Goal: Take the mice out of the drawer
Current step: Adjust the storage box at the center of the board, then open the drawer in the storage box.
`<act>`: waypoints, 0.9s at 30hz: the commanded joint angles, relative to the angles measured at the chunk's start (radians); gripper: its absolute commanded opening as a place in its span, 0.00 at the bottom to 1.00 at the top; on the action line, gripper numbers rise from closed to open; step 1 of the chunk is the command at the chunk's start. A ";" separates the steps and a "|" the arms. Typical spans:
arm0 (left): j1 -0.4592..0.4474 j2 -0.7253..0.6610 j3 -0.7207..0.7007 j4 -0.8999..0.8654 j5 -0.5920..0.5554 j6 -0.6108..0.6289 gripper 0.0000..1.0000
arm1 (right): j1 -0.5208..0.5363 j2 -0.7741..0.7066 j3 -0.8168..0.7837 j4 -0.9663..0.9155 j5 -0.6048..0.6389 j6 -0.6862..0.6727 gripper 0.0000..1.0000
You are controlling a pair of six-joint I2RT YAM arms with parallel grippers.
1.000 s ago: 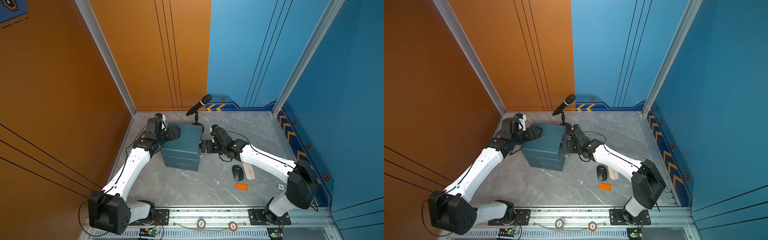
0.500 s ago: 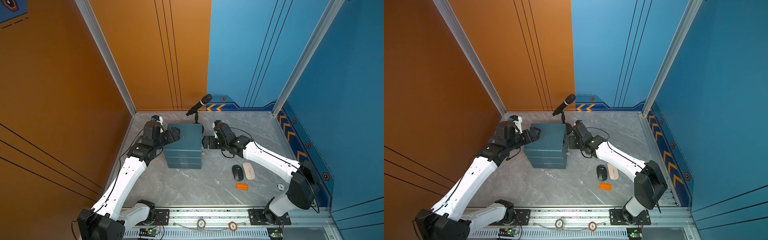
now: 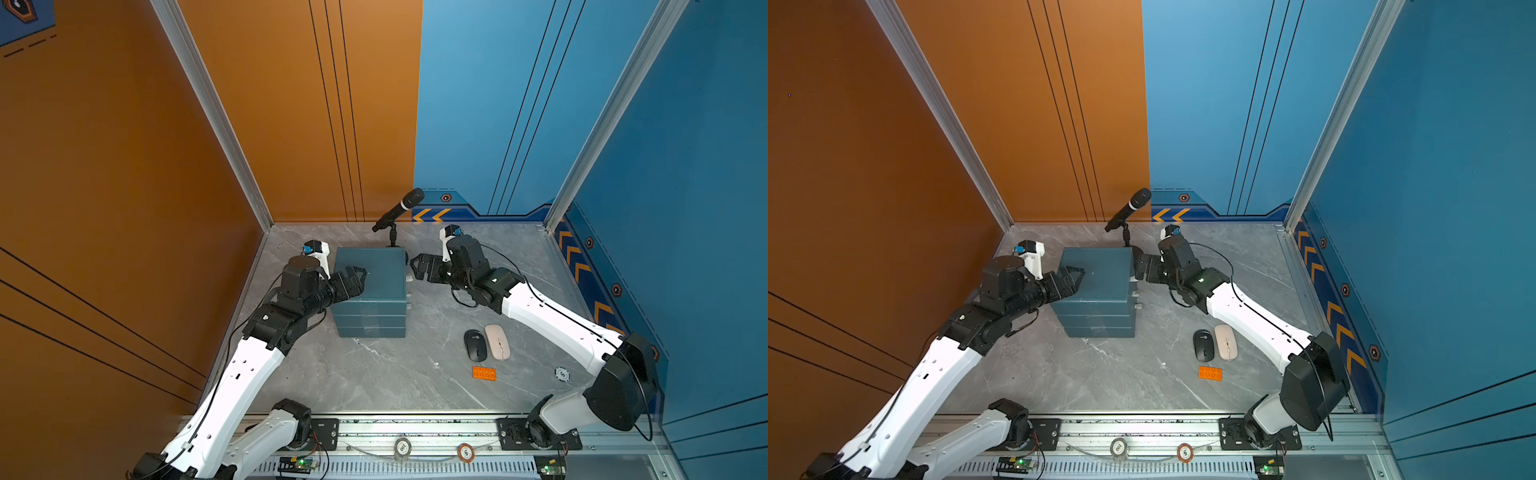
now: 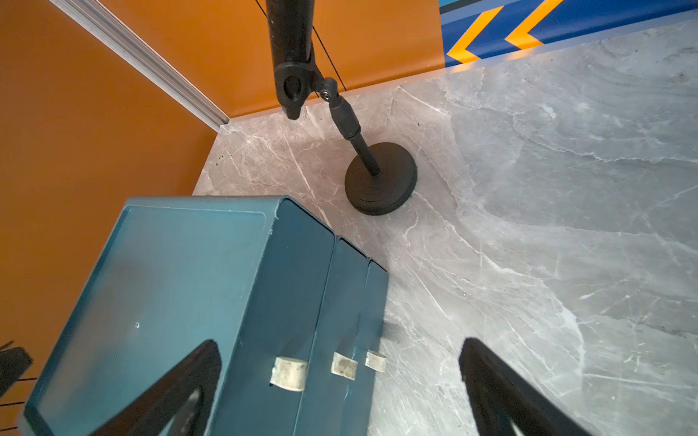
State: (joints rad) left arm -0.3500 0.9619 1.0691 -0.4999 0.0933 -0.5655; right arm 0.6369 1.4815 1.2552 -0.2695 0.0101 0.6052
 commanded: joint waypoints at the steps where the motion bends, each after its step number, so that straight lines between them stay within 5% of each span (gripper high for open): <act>1: 0.002 -0.009 0.142 -0.058 -0.048 0.221 0.98 | -0.049 -0.071 -0.039 -0.011 -0.013 0.027 1.00; 9: -0.023 0.145 0.259 -0.024 0.180 0.376 0.98 | -0.162 -0.171 -0.202 0.107 -0.260 0.093 1.00; 13: -0.069 0.216 0.247 0.023 0.203 0.404 0.98 | -0.192 -0.140 -0.254 0.153 -0.396 0.122 0.99; 27: -0.145 0.254 0.017 0.279 0.197 0.455 0.98 | -0.138 0.052 -0.415 0.594 -0.611 0.299 0.70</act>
State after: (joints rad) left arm -0.4824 1.2465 1.1194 -0.3000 0.2741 -0.1345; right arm 0.4751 1.5059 0.8520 0.1909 -0.5426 0.8600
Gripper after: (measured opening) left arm 0.976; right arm 0.705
